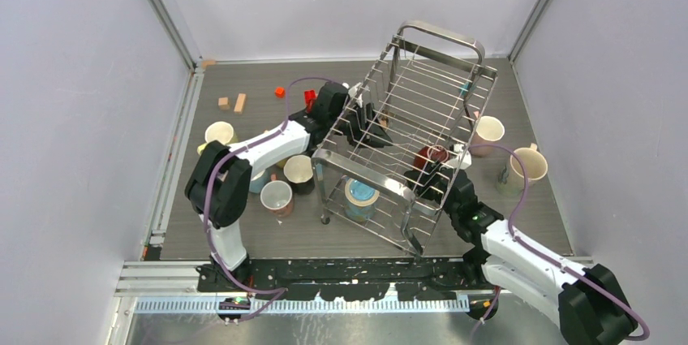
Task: Unload the cups from the dish rack
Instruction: Unload the cup from the dish rack.
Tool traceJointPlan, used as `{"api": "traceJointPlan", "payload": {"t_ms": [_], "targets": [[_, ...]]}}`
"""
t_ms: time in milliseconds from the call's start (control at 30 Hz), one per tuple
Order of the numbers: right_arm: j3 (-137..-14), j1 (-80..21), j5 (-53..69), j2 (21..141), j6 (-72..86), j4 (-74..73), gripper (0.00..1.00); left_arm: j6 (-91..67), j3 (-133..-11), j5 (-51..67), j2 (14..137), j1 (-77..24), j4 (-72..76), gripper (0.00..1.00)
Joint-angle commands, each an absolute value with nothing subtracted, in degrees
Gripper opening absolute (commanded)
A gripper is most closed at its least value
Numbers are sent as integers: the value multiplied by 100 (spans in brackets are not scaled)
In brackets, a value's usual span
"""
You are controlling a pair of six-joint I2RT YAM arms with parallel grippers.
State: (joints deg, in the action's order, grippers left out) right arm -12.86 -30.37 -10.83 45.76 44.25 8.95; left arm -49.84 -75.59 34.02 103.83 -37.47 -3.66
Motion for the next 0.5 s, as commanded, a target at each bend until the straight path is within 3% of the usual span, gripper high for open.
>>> {"api": "traceJointPlan", "payload": {"t_ms": [0,300,467], "targets": [[-1335,-3032,-1312,4746,4261,1395,39,-4822,-7553,3530,10042,-3706,-296,42],[-1552,-3029,-1338,4219,4228,977,7,-4759,-7495,3533,9958,-3632,-334,41],[-1698,-3031,-1325,3797,4201,636,1,-4763,-7459,3525,9949,-3632,-278,41]]}}
